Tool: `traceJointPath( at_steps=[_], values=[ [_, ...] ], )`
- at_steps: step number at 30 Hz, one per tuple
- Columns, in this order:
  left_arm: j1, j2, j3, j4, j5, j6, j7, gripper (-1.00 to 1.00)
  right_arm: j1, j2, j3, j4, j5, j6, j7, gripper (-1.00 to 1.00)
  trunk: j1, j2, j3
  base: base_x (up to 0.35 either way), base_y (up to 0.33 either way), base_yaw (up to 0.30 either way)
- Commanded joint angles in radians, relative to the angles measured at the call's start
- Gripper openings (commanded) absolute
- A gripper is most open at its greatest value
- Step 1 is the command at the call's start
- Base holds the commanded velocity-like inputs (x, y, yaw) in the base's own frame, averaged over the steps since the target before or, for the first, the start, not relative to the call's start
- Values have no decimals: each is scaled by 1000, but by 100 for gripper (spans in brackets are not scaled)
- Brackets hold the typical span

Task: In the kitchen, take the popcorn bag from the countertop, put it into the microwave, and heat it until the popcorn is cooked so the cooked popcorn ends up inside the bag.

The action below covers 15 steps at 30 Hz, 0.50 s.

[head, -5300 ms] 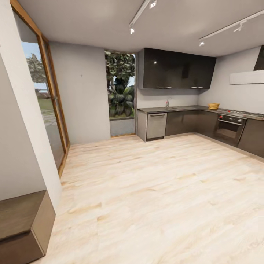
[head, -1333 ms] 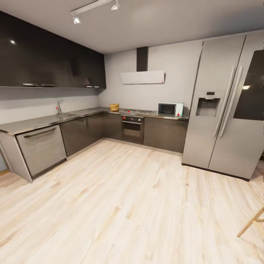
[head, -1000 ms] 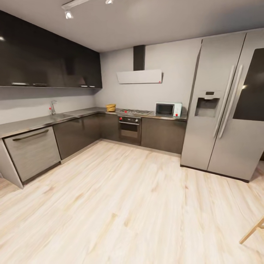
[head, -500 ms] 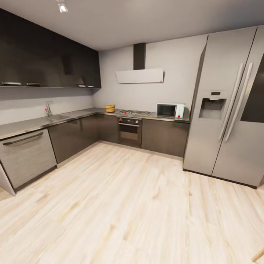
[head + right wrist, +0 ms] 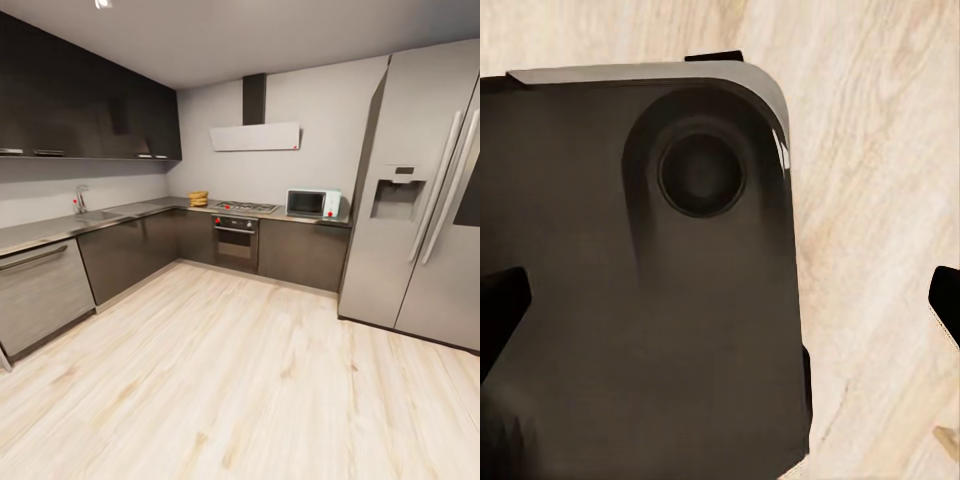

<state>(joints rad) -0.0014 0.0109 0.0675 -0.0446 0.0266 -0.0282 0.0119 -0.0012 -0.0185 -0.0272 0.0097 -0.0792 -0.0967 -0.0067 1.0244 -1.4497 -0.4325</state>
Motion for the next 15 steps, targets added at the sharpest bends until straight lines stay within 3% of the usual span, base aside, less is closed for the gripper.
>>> traceJointPath(
  at_steps=[1, 15],
  values=[
    [0, 0, 6, 0, 3, -2, 0, 100, 0, 0, -2, 1, -8, -5, 1, 100, 1, 0, -1, 332, 0, 0],
    [0, -1, 6, 0, 3, -2, 0, 100, 0, -1, -2, 1, -8, -6, 1, 100, 1, 0, -1, 332, 0, 0]
  ],
)
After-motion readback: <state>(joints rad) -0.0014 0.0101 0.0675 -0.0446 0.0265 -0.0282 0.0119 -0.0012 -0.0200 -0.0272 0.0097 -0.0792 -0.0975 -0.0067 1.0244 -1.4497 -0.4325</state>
